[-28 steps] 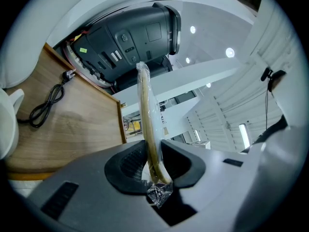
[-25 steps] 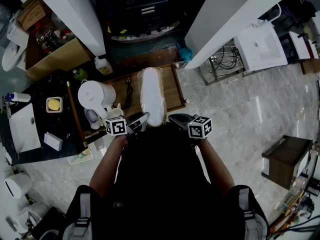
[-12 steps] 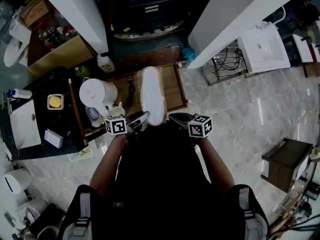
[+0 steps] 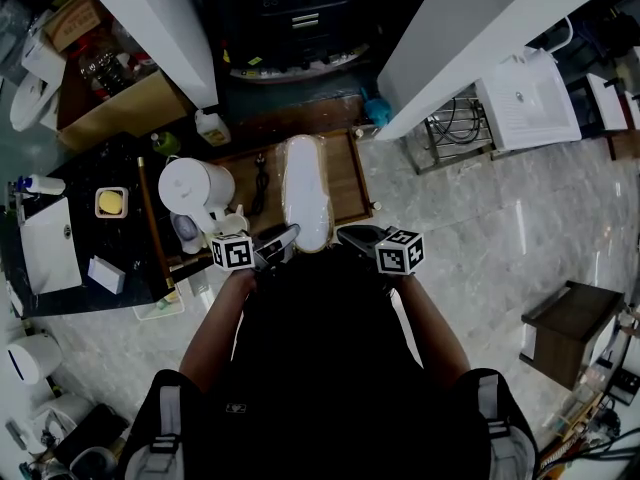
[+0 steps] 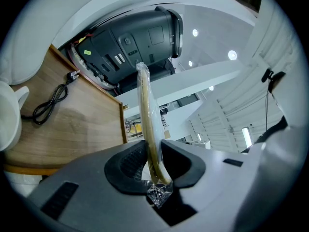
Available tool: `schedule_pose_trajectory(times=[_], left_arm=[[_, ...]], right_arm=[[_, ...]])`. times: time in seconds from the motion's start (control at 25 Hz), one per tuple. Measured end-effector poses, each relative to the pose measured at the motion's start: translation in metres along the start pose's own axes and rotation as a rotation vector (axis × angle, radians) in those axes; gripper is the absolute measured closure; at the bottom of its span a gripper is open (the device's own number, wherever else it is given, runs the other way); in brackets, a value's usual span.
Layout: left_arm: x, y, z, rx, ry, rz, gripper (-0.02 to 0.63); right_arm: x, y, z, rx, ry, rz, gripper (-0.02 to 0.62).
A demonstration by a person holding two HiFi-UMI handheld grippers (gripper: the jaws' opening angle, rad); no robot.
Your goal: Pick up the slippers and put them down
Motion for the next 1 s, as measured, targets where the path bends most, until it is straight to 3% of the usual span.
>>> schedule_pose_trajectory(times=[1.0], left_arm=[[0.042, -0.015, -0.014, 0.020, 0.076, 0.062, 0.514]], right_arm=[[-0.014, 0.032, -0.022, -0.018, -0.055, -0.050, 0.588]])
Point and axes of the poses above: the fingertips, and each gripper's own axes: y backward along the fingers, x to its left, z out of its top, the point moved 4 cm from there along y, backward along the fingers, and after that the axes turned 6 degrees about x, right-handed, at the moved point
